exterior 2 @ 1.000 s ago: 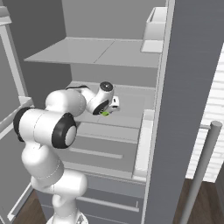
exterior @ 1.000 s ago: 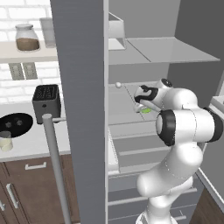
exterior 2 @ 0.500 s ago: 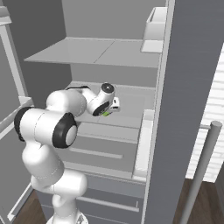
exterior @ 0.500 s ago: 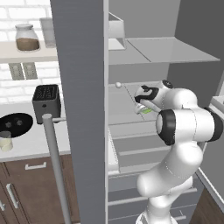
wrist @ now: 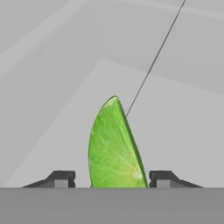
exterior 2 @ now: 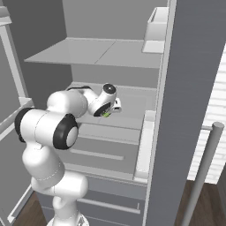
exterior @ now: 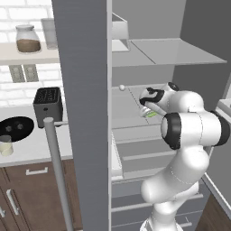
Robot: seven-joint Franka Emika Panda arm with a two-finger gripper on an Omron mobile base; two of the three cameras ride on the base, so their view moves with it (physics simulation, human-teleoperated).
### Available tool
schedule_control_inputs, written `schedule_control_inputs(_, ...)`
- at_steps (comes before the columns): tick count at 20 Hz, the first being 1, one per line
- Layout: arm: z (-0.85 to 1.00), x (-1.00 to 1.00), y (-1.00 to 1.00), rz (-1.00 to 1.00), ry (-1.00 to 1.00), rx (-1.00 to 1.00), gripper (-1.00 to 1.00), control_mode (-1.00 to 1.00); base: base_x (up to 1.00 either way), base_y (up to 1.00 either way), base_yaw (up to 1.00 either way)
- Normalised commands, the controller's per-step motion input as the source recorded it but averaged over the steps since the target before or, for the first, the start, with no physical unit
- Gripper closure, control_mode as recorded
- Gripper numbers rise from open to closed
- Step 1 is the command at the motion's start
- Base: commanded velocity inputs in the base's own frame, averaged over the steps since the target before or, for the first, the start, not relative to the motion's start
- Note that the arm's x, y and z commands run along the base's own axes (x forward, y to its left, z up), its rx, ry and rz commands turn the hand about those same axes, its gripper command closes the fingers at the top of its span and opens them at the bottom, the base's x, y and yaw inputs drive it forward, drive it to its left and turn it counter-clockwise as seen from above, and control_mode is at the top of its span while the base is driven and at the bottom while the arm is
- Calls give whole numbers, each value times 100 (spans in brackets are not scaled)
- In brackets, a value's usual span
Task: Grab a lemon wedge from the fridge and one ice cube from the ice bowl, and put them in the glass of lemonade.
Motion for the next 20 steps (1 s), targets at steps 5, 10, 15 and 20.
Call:
schedule_control_inputs(5, 0, -7, 0, 1, 0, 0, 100, -100, 0, 0, 0)
schedule_control_inputs(10, 5, -46, 0, 0, 0, 0, 100, -100, 0, 0, 0)
schedule_control_inputs(15, 52, -85, 0, 0, 0, 0, 100, -100, 0, 0, 0)
schedule_control_inputs(20, 99, -75, 0, 0, 0, 0, 100, -100, 0, 0, 0)
